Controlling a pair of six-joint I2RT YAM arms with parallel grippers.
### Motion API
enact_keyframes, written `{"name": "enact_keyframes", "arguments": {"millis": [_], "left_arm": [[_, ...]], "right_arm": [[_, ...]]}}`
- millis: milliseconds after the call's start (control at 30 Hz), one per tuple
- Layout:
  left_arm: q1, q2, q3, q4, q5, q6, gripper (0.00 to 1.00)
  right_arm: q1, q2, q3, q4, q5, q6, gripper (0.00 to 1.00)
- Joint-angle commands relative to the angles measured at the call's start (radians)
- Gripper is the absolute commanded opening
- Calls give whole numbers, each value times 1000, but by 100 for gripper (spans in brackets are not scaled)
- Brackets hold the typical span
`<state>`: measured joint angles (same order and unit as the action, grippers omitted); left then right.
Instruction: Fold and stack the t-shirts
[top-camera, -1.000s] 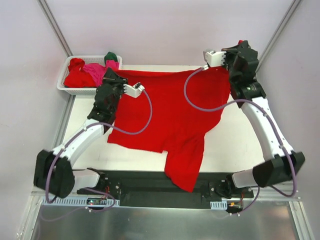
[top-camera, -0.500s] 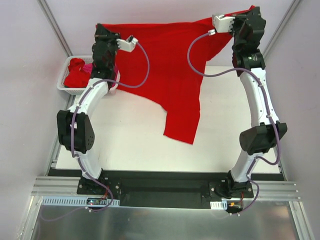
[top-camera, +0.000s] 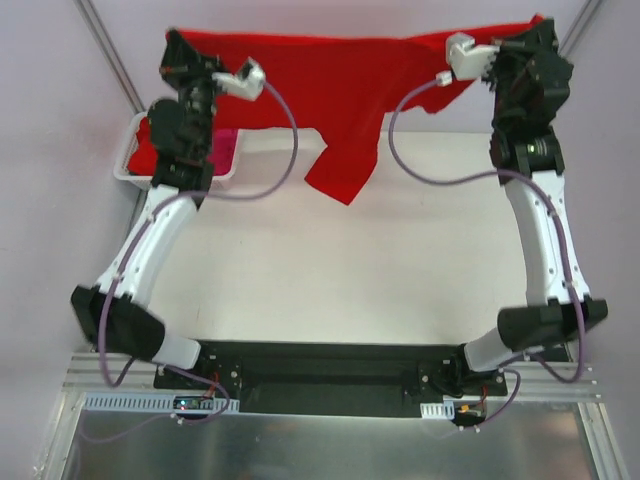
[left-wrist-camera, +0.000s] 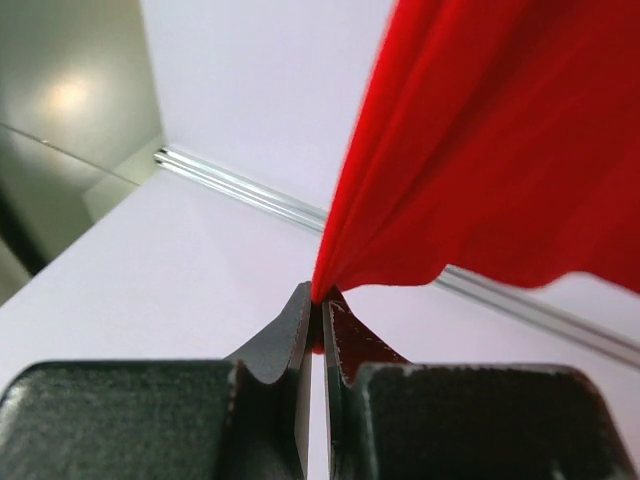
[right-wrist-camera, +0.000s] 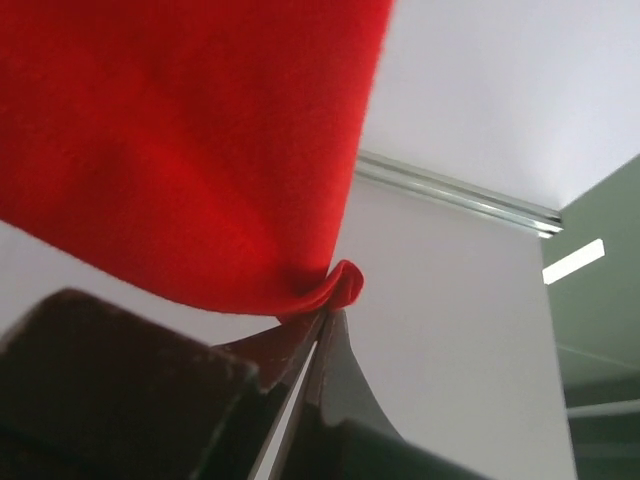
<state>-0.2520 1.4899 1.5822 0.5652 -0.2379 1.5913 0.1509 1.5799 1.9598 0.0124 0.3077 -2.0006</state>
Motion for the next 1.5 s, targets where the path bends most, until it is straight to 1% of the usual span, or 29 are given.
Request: {"name": "enact_keyframes", "arguments": {"millis": [0, 33, 67, 133, 167, 200, 300, 333, 400, 433, 533, 633, 733, 867, 900, 967, 1000, 1033, 1067, 1100, 1167, 1200, 1233, 1267, 1300, 1333, 1367, 1400, 1467], "left_arm": [[-111, -233, -339, 50, -116, -1, 0], [-147, -312, -408, 24, -142, -2, 0], [-202, -348, -425, -44, -200, -7, 0], [-266, -440, -432, -138, -267, -31, 0], [-292, -466, -430, -174, -315, -30, 0], [-338, -493, -429, -212, -334, -21, 0], [-400, -554, -367, -277, -402, 41, 0], [-409, -566, -310, -315, -415, 68, 0], [-435, -580, -256, -330, -464, 113, 0], [-479, -586, -213, -353, -477, 168, 0], [-564, -600, -147, -352, -529, 292, 0], [-573, -570, -52, -353, -529, 321, 0], [-579, -516, 30, -357, -514, 315, 0], [-581, -456, 81, -409, -462, 236, 0], [-576, -435, 82, -450, -451, 175, 0], [-541, -407, 61, -487, -416, 101, 0], [-462, -373, 17, -487, -353, 37, 0], [-407, -349, 0, -487, -312, 7, 0], [-359, -318, -5, -487, -279, -25, 0], [-261, -245, 15, -487, -217, -90, 0], [-190, -156, 70, -490, -181, -134, 0], [-155, -61, 158, -501, -144, -169, 0], [-101, -12, 209, -530, -127, -178, 0], [-75, 39, 261, -544, -106, -183, 0], [-55, 144, 379, -554, -92, -174, 0], [-15, 200, 444, -560, -62, -162, 0], [0, 260, 514, -561, -51, -142, 0], [16, 380, 682, -561, -35, -99, 0], [51, 514, 880, -561, 34, -30, 0]], "right_arm": [[16, -286, -307, 43, 108, -96, 1], [39, -323, -329, 9, 120, -51, 1], [53, -389, -346, -81, 155, -24, 1], [105, -446, -348, -184, 189, 49, 1], [125, -478, -348, -271, 218, 57, 1], [143, -529, -352, -297, 234, 53, 1], [209, -599, -346, -376, 275, 0, 1], [240, -629, -332, -402, 289, -15, 1], [271, -644, -267, -469, 327, -41, 1], [291, -656, -248, -492, 337, -47, 1], [296, -672, -194, -505, 332, -101, 1], [297, -650, -128, -493, 304, -164, 1], [296, -588, -41, -508, 289, -178, 1], [296, -520, -50, -470, 248, -175, 1], [296, -491, -59, -460, 243, -162, 1], [291, -454, -105, -459, 225, -81, 1], [282, -421, -133, -456, 208, -52, 1], [251, -403, -163, -413, 188, -23, 1], [230, -385, -223, -382, 132, 18, 1], [173, -332, -236, -356, 98, 52, 1], [110, -246, -181, -341, 21, 155, 1], [57, -195, -141, -345, 10, 177, 1], [33, -72, -80, -367, 1, 198, 1], [12, -10, 54, -383, -36, 229, 1], [-22, 52, 150, -400, -50, 230, 1], [-34, 204, 236, -417, -55, 217, 1], [-46, 274, 326, -417, -64, 195, 1], [-69, 355, 516, -416, -77, 127, 1], [-92, 498, 612, -318, -148, 22, 1]]}}
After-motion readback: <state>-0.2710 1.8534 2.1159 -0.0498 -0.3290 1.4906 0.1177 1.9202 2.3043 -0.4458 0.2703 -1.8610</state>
